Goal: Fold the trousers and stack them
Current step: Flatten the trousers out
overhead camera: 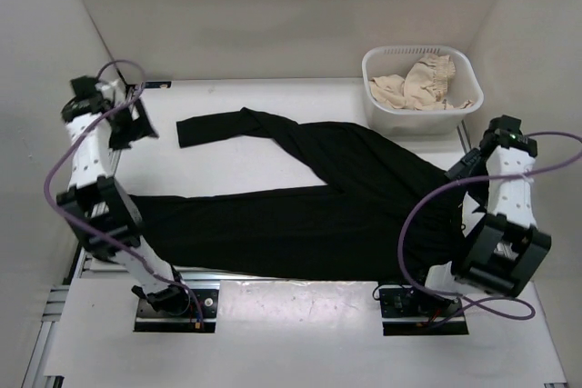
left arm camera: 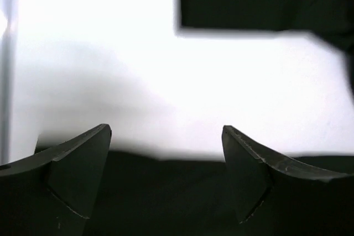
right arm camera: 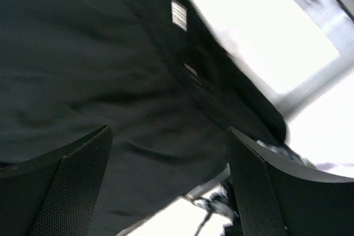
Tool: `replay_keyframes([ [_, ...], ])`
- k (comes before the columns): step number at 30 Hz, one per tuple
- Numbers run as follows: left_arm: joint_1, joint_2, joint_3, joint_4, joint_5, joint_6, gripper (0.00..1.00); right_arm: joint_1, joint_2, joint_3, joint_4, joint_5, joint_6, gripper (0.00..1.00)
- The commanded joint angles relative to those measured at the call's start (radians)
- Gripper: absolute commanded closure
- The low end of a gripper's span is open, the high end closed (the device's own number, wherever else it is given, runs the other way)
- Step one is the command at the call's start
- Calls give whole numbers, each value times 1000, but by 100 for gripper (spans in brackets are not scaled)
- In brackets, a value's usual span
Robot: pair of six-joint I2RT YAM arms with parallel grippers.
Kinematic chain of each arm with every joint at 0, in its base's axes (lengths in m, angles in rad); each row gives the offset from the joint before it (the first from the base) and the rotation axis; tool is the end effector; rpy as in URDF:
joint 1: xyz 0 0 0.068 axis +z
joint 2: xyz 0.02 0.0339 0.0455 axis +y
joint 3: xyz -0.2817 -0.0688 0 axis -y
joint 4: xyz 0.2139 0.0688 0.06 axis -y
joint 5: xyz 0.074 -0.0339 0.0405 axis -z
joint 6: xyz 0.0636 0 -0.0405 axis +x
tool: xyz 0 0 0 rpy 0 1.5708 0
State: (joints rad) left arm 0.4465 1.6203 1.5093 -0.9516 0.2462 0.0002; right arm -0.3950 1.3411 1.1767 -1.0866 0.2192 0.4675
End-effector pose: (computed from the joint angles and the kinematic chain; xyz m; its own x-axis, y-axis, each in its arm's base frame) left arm 0.2946 0.1239 0.3123 -0.7880 -0.3771 -0.4866 -0.3117 0.9261 -0.2128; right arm 0.1973 -0.0972 0.2828 -0.5845 0.7202 -0.3737 0.7865 0.6161 -0.0426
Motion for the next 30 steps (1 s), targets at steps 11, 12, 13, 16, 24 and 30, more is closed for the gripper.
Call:
replay_keyframes([
  [11,-353,723,606,232,-128,0,0,626,414,331,355,-150,-199,26],
  [12,-365,739,589,247,-152,0,0,657,476,360,369,-150,-211,26],
  [13,-365,751,579,258,-180,0,0,712,513,394,369,-150,-222,24],
  [16,-365,783,557,258,-232,0,30,786,671,553,340,-138,-247,18],
  [24,-365,641,316,287,-222,0,84,838,878,670,390,-210,-208,21],
  [30,-365,455,154,296,-242,0,80,935,896,646,390,-251,-230,72],
])
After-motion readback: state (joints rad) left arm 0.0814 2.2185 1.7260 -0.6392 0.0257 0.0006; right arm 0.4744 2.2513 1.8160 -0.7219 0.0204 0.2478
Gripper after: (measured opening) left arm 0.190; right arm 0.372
